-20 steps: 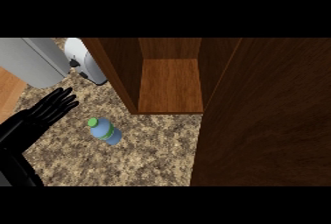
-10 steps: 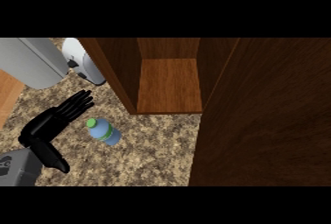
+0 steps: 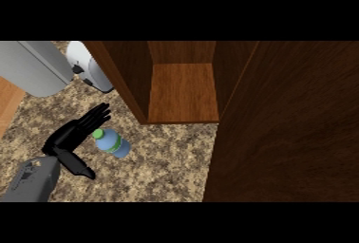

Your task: Pick up the bottled water, place it into the cabinet and close the cabinet

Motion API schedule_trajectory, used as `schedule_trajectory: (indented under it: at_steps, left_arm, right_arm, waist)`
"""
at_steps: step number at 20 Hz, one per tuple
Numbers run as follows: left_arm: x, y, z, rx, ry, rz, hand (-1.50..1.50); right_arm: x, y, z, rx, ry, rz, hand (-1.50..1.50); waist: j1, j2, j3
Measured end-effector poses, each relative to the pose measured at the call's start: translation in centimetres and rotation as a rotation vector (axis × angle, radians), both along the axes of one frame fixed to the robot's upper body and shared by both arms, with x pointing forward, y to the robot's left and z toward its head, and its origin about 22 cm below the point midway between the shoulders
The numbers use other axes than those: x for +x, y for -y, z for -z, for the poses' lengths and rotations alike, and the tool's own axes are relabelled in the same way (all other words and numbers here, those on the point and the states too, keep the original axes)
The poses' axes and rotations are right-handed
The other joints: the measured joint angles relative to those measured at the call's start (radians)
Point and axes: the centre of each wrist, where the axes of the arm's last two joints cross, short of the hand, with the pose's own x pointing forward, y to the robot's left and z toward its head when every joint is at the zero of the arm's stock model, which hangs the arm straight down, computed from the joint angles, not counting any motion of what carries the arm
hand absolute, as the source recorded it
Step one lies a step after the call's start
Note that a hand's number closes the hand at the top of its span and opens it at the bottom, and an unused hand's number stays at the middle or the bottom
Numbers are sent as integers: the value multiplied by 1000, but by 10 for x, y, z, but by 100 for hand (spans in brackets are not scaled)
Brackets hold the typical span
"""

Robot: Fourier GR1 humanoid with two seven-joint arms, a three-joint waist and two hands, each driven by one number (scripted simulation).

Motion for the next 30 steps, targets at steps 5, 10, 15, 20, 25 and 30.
schedule_trajectory:
  at_steps: [5, 10, 15, 20, 25, 30]
  left_arm:
    - [-2, 1, 22, 13, -18, -33, -150]
    - [-2, 9, 36, 17, -12, -57, -150]
    - [-1, 19, 45, 1, 4, -74, -150]
    - [4, 29, 49, -37, 22, -101, -150]
    - [2, 42, 57, -73, 26, -96, 150]
    - [5, 57, 59, -90, 23, -34, 150]
  right_arm:
    - [-1, 0, 1, 1, 3, 5, -150]
    - [-1, 2, 1, -11, 9, 11, -150]
    - [-1, 4, 2, -13, 12, 20, -150]
    - [-1, 7, 4, -22, 21, 23, -150]
    - [-1, 7, 3, -25, 16, 21, -150]
    - [-1, 7, 4, -26, 20, 22, -150]
  waist:
    - [-7, 2, -1]
    - [-12, 3, -1]
    - [-13, 4, -1]
    - [-17, 6, -2]
    - [-16, 5, -2]
    - [-12, 3, -1]
